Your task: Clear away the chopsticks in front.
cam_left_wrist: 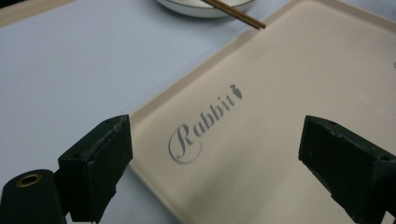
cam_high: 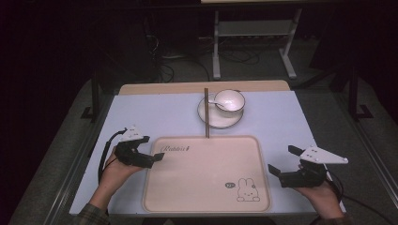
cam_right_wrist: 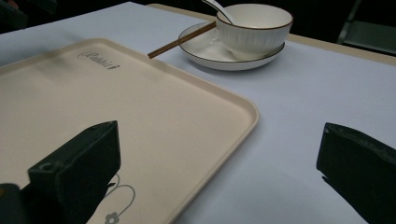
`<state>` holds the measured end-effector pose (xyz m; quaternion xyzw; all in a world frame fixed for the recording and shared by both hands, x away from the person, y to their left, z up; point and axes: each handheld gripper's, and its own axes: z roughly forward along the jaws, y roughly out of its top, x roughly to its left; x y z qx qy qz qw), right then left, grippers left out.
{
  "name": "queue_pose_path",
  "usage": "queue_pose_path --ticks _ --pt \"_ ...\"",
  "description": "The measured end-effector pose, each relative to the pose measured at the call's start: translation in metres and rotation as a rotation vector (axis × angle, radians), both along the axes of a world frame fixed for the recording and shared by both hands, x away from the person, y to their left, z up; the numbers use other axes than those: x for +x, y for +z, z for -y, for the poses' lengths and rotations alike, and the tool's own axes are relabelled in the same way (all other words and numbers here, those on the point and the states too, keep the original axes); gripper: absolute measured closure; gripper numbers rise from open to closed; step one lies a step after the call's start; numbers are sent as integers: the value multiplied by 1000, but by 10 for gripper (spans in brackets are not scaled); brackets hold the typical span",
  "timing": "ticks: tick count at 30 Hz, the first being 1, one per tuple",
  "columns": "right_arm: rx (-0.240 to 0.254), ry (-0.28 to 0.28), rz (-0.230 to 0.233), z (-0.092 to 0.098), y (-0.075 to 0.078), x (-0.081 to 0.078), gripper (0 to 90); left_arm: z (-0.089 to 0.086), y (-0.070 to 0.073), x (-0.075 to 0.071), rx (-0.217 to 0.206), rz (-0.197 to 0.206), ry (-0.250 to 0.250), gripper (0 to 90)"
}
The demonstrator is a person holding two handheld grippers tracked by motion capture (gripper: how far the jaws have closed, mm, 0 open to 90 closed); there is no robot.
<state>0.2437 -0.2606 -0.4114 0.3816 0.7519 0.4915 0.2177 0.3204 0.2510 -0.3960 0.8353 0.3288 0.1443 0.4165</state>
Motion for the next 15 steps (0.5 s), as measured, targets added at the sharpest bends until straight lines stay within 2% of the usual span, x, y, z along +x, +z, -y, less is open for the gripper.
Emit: queue_pose_path --ticks 15 --pt "8 -13 1 2 -1 1 0 39 12 41 -20 16 -21 94"
